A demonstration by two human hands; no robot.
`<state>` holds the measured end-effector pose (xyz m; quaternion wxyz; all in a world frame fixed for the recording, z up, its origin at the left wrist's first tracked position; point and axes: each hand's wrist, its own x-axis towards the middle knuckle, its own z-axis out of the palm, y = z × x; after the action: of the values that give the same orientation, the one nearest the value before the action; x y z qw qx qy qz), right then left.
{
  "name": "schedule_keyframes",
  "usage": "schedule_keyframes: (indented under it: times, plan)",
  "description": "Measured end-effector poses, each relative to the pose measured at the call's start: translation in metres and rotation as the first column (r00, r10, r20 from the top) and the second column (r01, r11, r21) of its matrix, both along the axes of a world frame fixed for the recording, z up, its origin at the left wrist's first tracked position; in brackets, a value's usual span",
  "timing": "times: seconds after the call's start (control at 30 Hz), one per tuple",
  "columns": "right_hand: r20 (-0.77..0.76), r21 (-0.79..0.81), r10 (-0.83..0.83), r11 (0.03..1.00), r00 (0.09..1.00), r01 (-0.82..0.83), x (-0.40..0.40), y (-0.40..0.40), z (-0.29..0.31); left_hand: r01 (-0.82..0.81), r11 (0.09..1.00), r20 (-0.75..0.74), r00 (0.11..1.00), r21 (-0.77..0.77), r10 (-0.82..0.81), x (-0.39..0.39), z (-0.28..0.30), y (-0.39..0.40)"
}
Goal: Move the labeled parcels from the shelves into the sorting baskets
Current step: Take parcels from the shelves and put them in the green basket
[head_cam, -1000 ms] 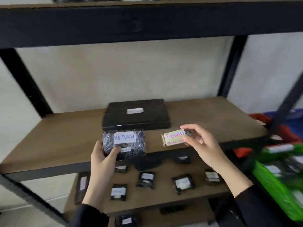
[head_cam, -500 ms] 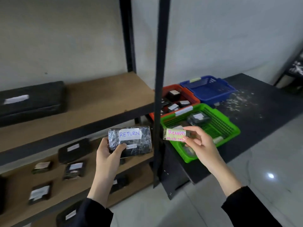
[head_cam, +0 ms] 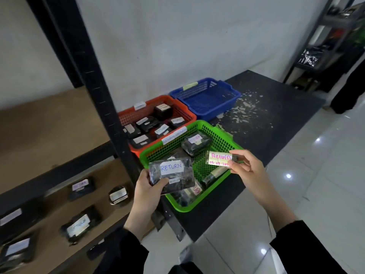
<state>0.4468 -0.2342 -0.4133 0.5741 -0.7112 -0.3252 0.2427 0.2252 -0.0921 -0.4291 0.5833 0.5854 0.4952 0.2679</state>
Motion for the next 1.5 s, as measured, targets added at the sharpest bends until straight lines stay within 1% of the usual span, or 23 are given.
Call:
schedule_keyframes:
  times: [0.13, 0.23, 0.3, 0.37, 0.43, 0.5, 0.53, 0.6, 0.67, 0.77, 0.83, 0.9, 1.0, 1.13, 1.23, 1.3, 1.37, 1.5]
  plan:
    - [0.007, -0.093, -0.009, 0.996, 1.0, 0.01, 0.048, 0.018, -0.012, 0.057, 0.981, -0.058, 0.996, -0.186, -0.069, 0.061, -0.024, 0.023]
    - [-0.001, -0.111, -0.012, 0.994, 1.0, 0.011, 0.08, 0.032, -0.025, 0.089, 0.958, -0.11, 0.986, -0.274, -0.124, 0.099, -0.04, 0.034]
    - [-0.003, -0.137, -0.028, 0.99, 1.0, 0.027, 0.095, 0.041, -0.033, 0.077, 0.937, -0.15, 0.98, -0.34, -0.134, 0.118, -0.049, 0.037]
    - [0.0, -0.172, -0.02, 0.985, 1.0, 0.02, 0.107, 0.047, -0.042, 0.04, 0.926, -0.169, 0.979, -0.375, -0.11, 0.135, -0.058, 0.037]
    - [0.019, -0.22, 0.01, 0.976, 1.0, -0.005, 0.117, 0.053, -0.051, 0.01, 0.91, -0.145, 0.986, -0.414, -0.077, 0.15, -0.063, 0.034]
    - [0.078, -0.293, 0.034, 0.956, 0.996, -0.01, 0.126, 0.059, -0.06, -0.011, 0.907, -0.142, 0.988, -0.42, -0.054, 0.163, -0.068, 0.03]
    - [0.135, -0.335, 0.045, 0.942, 0.99, 0.003, 0.129, 0.062, -0.064, -0.028, 0.908, -0.149, 0.988, -0.419, -0.039, 0.168, -0.07, 0.027]
    - [0.322, -0.41, 0.1, 0.911, 0.941, 0.044, 0.134, 0.071, -0.073, -0.064, 0.929, -0.194, 0.981, -0.366, -0.008, 0.174, -0.076, 0.023]
    - [0.474, -0.48, 0.219, 0.876, 0.853, 0.042, 0.135, 0.082, -0.08, -0.088, 0.953, -0.272, 0.962, -0.29, 0.006, 0.175, -0.082, 0.02]
    - [0.54, -0.567, 0.369, 0.824, 0.757, 0.003, 0.134, 0.096, -0.089, -0.129, 0.972, -0.353, 0.934, -0.196, 0.053, 0.174, -0.088, 0.014]
    - [0.587, -0.609, 0.454, 0.793, 0.67, -0.005, 0.132, 0.104, -0.094, -0.135, 0.983, -0.39, 0.917, -0.12, 0.078, 0.173, -0.086, 0.012]
    - [0.588, -0.644, 0.531, 0.764, 0.61, -0.044, 0.129, 0.109, -0.1, -0.146, 0.988, -0.409, 0.905, -0.043, 0.115, 0.173, -0.087, 0.008]
    - [0.547, -0.715, 0.632, 0.693, 0.549, -0.086, 0.127, 0.109, -0.11, -0.131, 0.99, -0.466, 0.873, 0.05, 0.139, 0.175, -0.093, 0.002]
    - [0.501, -0.806, 0.729, 0.59, 0.467, -0.055, 0.131, 0.118, -0.112, -0.116, 0.991, -0.513, 0.848, 0.073, 0.137, 0.176, -0.102, 0.003]
    - [0.475, -0.84, 0.764, 0.542, 0.436, -0.034, 0.131, 0.127, -0.109, -0.072, 0.992, -0.543, 0.832, 0.105, 0.118, 0.181, -0.102, 0.002]
    - [0.467, -0.848, 0.77, 0.53, 0.435, -0.028, 0.13, 0.13, -0.106, -0.02, 0.991, -0.623, 0.776, 0.135, 0.101, 0.184, -0.103, 0.0]
    - [0.459, -0.853, 0.776, 0.521, 0.434, -0.03, 0.131, 0.133, -0.103, 0.032, 0.986, -0.717, 0.69, 0.166, 0.098, 0.187, -0.1, 0.0]
    - [0.455, -0.843, 0.776, 0.533, 0.436, -0.069, 0.135, 0.134, -0.101, 0.151, 0.971, -0.834, 0.548, 0.185, 0.073, 0.19, -0.094, 0.0]
